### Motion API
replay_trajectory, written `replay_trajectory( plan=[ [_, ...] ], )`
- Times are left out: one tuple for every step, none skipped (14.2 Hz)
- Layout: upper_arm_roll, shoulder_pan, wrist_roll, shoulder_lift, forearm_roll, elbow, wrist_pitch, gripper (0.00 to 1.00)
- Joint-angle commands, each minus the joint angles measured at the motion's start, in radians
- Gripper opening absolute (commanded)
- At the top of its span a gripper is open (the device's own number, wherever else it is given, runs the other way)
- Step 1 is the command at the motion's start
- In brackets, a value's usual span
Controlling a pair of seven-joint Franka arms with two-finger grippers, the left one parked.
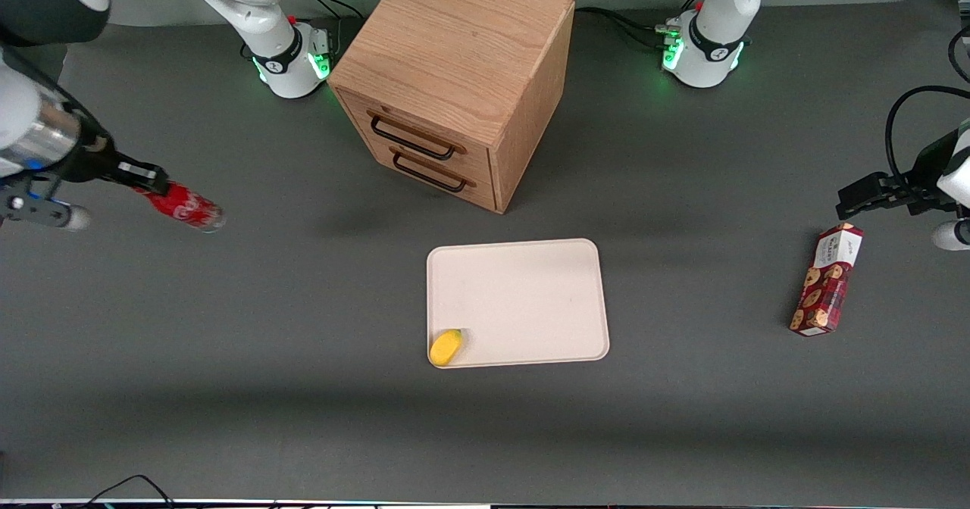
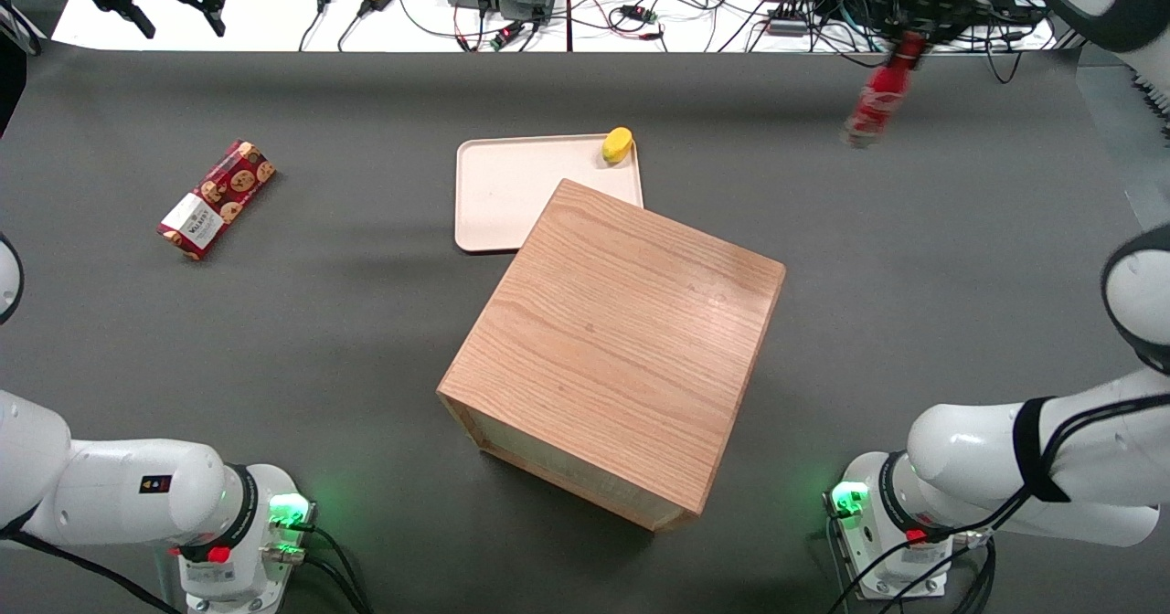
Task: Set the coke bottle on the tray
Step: 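Lift the bottle with the right gripper and carry it to the white tray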
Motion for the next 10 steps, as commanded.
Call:
replay_trajectory(
  plan=[
    [0.047, 0.130, 0.190, 0.203, -0.048, 0.231, -0.067, 0.00],
    [0.047, 0.185, 0.231, 0.247, -0.055, 0.266, -0.061, 0.00],
    [0.046, 0.236, 0.270, 0.297, -0.060, 0.304, -0.049, 0.00],
    [0.041, 0.285, 0.320, 0.345, -0.078, 0.333, -0.024, 0.00],
    [0.032, 0.345, 0.377, 0.382, -0.116, 0.349, 0.019, 0.00],
    [0.029, 0.389, 0.429, 0.411, -0.156, 0.354, 0.075, 0.00],
    [0.029, 0.413, 0.454, 0.439, -0.175, 0.354, 0.124, 0.00],
    [0.027, 0.440, 0.483, 0.463, -0.178, 0.354, 0.173, 0.00],
    [0.018, 0.468, 0.512, 0.482, -0.190, 0.354, 0.203, 0.00],
    [0.012, 0.497, 0.534, 0.508, -0.222, 0.354, 0.212, 0.00]
  ],
)
